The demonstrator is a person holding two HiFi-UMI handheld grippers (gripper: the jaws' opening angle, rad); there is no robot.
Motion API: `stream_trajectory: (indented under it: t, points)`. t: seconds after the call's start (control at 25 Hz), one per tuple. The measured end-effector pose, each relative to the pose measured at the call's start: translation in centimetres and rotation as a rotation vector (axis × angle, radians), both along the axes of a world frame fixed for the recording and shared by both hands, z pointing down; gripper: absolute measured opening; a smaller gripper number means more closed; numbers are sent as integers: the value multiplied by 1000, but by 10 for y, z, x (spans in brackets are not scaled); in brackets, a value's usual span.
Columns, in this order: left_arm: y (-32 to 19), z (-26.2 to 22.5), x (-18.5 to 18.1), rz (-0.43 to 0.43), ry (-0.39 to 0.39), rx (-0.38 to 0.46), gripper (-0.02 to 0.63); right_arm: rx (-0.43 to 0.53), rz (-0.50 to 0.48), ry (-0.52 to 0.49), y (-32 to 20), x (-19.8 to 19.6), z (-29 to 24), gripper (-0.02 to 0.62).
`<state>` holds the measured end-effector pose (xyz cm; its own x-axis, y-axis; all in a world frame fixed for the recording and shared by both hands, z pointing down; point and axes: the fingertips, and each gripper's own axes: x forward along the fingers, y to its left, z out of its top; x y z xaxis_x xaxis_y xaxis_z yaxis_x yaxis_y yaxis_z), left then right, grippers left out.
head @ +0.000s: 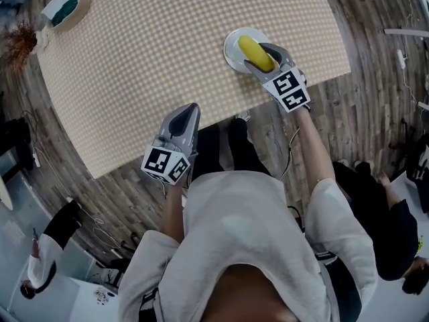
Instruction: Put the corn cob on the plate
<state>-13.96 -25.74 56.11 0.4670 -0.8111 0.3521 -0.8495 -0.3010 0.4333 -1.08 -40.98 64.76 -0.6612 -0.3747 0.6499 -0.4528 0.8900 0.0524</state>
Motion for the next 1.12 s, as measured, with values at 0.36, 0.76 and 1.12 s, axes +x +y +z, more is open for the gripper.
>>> stream_trajectory:
  t: [0.36, 0.76, 1.12]
  points:
    - [5, 4, -10, -30, 6, -9, 8, 203, -454, 423, 9, -16, 40, 253]
    - [6, 2, -24, -70, 19, -4, 8, 65, -571, 478, 5, -23, 56, 252]
    - [4, -3, -25, -80, 24, 8, 8, -31, -593, 460, 2, -21, 63, 253]
